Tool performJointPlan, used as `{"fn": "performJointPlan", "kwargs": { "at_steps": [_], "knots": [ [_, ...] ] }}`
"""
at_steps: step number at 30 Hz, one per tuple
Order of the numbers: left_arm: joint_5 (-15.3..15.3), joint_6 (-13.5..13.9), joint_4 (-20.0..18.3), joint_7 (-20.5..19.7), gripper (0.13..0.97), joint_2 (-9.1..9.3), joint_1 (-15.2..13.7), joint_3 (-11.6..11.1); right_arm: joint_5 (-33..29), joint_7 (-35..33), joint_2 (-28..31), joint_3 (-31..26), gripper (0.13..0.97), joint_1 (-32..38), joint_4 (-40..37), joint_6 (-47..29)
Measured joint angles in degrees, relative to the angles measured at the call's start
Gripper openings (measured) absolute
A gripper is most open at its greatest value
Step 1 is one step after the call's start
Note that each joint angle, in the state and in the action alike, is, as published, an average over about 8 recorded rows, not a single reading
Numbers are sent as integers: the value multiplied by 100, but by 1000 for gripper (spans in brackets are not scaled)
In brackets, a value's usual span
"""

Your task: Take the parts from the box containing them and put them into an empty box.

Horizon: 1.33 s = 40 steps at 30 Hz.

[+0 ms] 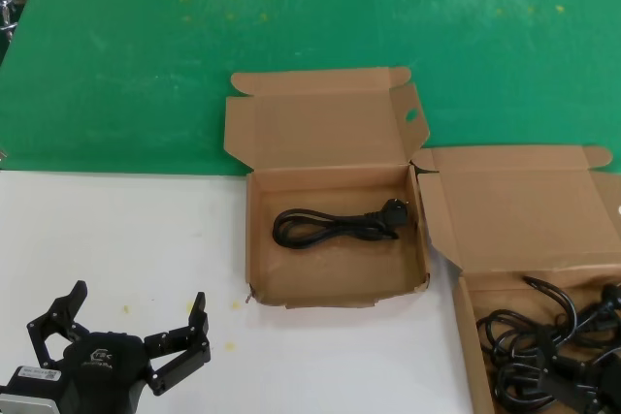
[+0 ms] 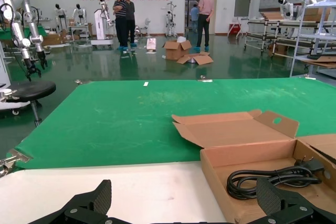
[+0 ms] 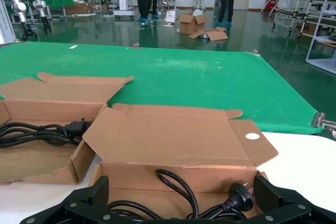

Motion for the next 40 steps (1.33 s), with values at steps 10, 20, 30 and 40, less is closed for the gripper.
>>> {"fn": "performJointPlan", "kwargs": {
  "at_steps": [10,20,30,40],
  "knots": [
    [0,0,0,0,966,0,0,0,0,0,0,0,966,0,0,0],
    [0,0,0,0,966,0,0,0,0,0,0,0,966,0,0,0],
    [0,0,0,0,966,0,0,0,0,0,0,0,966,0,0,0],
    [0,0,0,0,966,0,0,0,0,0,0,0,966,0,0,0]
  ]
}}
